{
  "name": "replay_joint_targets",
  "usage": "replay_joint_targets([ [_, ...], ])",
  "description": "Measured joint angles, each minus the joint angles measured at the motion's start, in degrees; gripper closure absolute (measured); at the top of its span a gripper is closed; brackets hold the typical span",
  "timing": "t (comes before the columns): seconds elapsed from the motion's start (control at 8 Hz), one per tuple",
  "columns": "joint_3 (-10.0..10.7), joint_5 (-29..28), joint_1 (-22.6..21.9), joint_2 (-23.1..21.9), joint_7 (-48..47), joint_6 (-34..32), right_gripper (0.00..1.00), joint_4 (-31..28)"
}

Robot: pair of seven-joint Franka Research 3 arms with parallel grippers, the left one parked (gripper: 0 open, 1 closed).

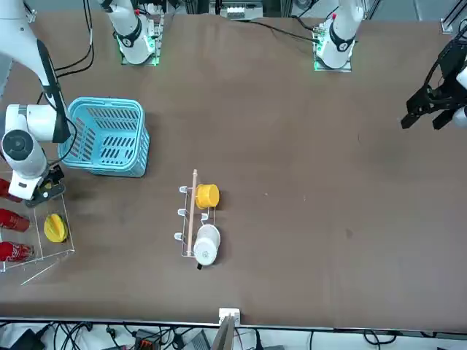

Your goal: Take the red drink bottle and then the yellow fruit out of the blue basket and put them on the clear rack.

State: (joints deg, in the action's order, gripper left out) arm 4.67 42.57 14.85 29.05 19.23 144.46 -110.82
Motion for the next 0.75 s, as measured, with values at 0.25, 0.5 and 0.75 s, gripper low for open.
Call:
replay_joint_targets([
  [0.25,0.0,0.8,-0.01,0.1,-2.33,0.0,0.14,0.0],
  [0.5,0.01,3.79,0.0,0.61,-4.14,0.0,0.14,0.0],
  [0.75,0.08,4.07,0.05,0.72,-4.23,0.0,0.14,0.0],
])
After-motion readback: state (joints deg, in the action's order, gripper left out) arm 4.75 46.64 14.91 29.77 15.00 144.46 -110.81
